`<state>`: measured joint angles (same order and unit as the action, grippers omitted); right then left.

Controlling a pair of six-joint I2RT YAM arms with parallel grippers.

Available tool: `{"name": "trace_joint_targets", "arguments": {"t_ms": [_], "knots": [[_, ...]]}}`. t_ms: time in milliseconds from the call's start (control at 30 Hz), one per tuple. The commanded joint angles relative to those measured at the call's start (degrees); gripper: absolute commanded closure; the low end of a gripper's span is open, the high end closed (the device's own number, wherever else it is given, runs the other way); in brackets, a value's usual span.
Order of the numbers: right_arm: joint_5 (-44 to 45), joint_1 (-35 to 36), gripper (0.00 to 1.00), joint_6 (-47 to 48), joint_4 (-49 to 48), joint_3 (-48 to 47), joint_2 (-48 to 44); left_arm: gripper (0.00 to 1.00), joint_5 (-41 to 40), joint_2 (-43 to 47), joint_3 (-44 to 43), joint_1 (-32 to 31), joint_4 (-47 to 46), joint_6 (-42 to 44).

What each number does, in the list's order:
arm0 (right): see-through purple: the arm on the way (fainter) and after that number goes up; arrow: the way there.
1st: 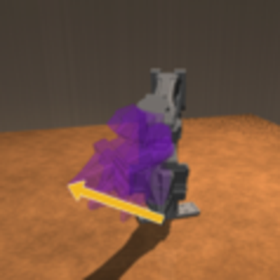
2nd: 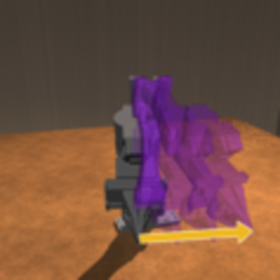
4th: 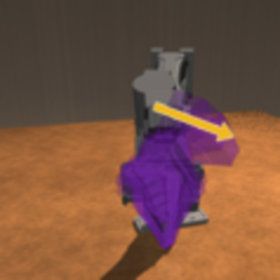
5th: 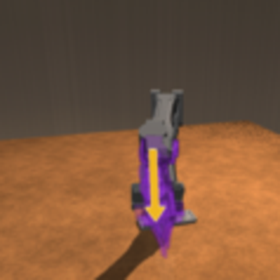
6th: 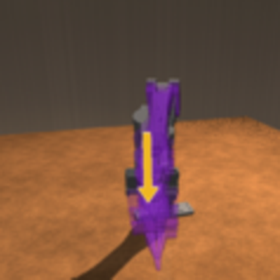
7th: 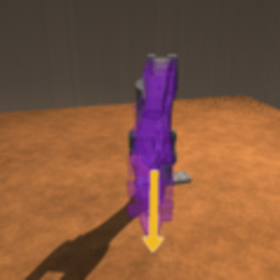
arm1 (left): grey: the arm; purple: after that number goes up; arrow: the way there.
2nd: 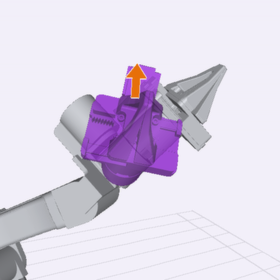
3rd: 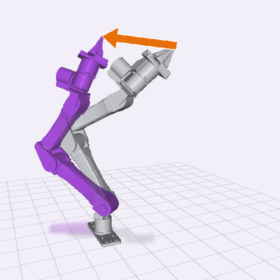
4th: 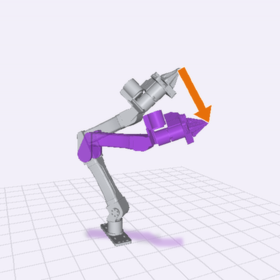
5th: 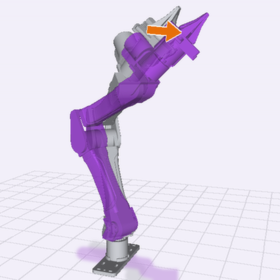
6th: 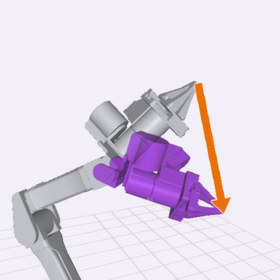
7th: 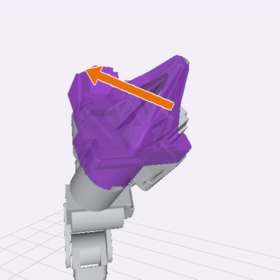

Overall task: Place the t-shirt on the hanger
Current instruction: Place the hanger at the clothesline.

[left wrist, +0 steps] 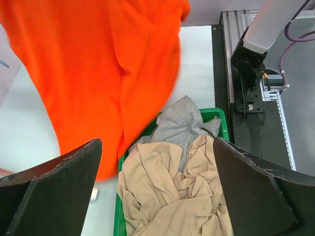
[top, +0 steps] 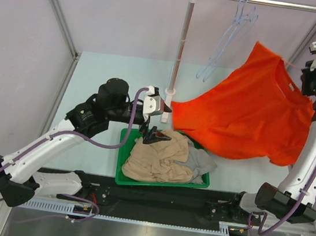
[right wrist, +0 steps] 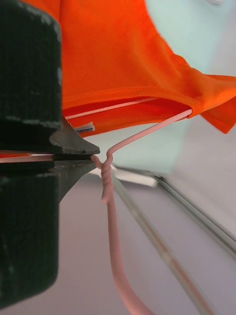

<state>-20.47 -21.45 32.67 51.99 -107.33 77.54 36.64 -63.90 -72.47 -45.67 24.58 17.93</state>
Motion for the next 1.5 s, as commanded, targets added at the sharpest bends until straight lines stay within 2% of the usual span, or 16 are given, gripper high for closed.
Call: {"name": "trace_joint_targets", "arguments": {"t_ms": [0, 267, 567, 1033, 1267, 1467], "knots": [[-6.51, -2.71, 1.00, 2.23, -11.98, -8.06, 3.32, 0.00, 0.62, 1.50, 0.66, 1.28, -2.34, -1.76], [-10.29, -7.37, 1.00, 0.56, -17.18, -19.75, 12.19, 0.00, 0.89, 0.70, -0.75, 2.08, -2.34, -0.62], [-8.45, -6.50, 1.00, 1.43, -18.59, -34.43, 24.58, 0.00, 0.97, 3.08, 2.85, 2.87, -3.84, -1.68], [2.27, 1.94, 1.00, 4.95, -22.81, -37.78, 33.99, 0.00, 1.24, 5.36, 4.62, 4.10, -2.34, -1.67], [4.56, 2.64, 1.00, 6.36, -21.14, -37.26, 36.28, 0.00, 1.94, 5.63, 4.35, 4.80, -2.08, -1.50], [5.53, 0.10, 1.00, 5.39, -21.40, -35.58, 36.28, 0.00, 2.73, 5.89, 4.79, 6.29, -0.94, -1.50]]}}
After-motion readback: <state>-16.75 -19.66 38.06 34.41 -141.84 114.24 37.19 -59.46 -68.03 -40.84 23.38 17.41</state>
